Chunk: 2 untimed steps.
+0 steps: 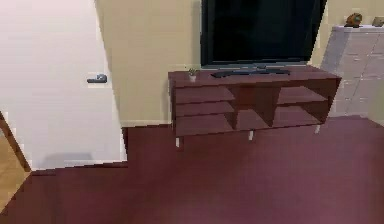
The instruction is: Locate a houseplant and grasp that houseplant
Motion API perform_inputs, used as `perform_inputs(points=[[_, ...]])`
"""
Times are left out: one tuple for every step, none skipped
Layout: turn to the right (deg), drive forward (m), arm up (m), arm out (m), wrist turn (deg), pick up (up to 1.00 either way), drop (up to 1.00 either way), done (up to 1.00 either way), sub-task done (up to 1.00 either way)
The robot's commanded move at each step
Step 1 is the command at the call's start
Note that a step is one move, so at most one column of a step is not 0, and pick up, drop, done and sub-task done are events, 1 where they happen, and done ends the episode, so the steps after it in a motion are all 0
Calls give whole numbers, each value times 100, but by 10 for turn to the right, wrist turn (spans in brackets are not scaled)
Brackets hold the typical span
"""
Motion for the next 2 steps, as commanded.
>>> perform_inputs(points=[[0,100,0,0,0,0,0,0,0],[-270,0,0,0,0,0,0,0,0]])
